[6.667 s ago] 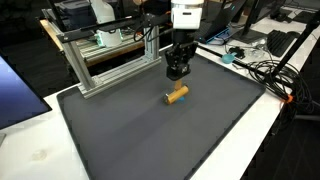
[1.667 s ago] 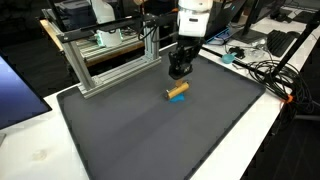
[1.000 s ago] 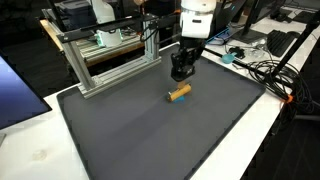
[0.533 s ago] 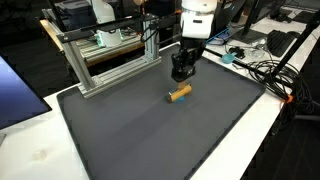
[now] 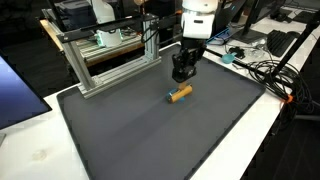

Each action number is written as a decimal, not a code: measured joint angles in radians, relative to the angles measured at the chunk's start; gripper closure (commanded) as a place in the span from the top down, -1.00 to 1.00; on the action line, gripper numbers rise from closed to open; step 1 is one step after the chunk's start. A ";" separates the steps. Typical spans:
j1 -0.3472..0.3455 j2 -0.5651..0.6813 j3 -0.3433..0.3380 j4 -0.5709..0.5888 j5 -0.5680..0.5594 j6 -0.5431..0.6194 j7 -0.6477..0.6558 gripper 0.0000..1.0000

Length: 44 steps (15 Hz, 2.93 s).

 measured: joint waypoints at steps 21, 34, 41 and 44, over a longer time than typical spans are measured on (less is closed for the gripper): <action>0.035 -0.104 -0.031 -0.070 -0.099 0.103 0.018 -0.56; 0.051 -0.572 -0.014 -0.528 -0.131 0.075 -0.001 -0.56; 0.016 -0.778 -0.032 -0.734 -0.115 0.051 -0.048 -0.56; 0.012 -0.843 -0.032 -0.793 -0.115 0.038 -0.049 -0.56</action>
